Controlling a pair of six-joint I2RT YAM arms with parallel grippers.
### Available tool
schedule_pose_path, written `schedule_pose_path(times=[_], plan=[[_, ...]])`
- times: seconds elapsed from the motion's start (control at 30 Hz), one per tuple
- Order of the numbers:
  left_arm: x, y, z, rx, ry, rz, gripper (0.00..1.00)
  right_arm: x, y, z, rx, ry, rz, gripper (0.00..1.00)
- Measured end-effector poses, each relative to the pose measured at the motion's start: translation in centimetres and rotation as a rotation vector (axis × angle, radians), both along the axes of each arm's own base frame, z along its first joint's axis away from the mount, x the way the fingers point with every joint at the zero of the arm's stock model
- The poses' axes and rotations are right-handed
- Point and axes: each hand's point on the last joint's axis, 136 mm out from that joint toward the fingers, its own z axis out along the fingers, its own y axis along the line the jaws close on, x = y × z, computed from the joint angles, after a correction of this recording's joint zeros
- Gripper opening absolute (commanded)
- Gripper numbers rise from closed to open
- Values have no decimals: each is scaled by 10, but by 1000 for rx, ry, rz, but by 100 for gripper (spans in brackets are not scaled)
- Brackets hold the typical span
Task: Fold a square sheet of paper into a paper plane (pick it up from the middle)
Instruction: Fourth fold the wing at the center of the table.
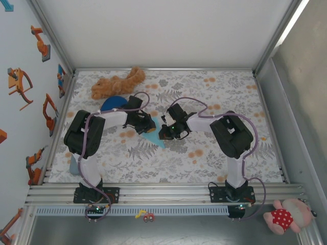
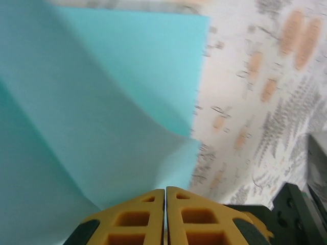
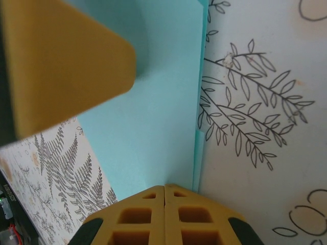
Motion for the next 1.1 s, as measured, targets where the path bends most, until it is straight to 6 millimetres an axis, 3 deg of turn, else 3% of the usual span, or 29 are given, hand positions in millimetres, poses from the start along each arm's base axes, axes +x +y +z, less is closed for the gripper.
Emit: schedule_pose_path(times=[0.17,0.63,0.87,1.1], plan=[[-9,-10,10,-39,-68,-40,11,0,0,0,-7,1,0,0],[-17,-5,-16,12,-45,-56,10,0,-2,-1,-27,1,-5,0],[-12,-2,-17,41,-50,-86,10,0,-4,-3,-42,-15,8,0],[11,15,-17,50,-47,-77,11,2,-7,-3,-56,-38,6,0]])
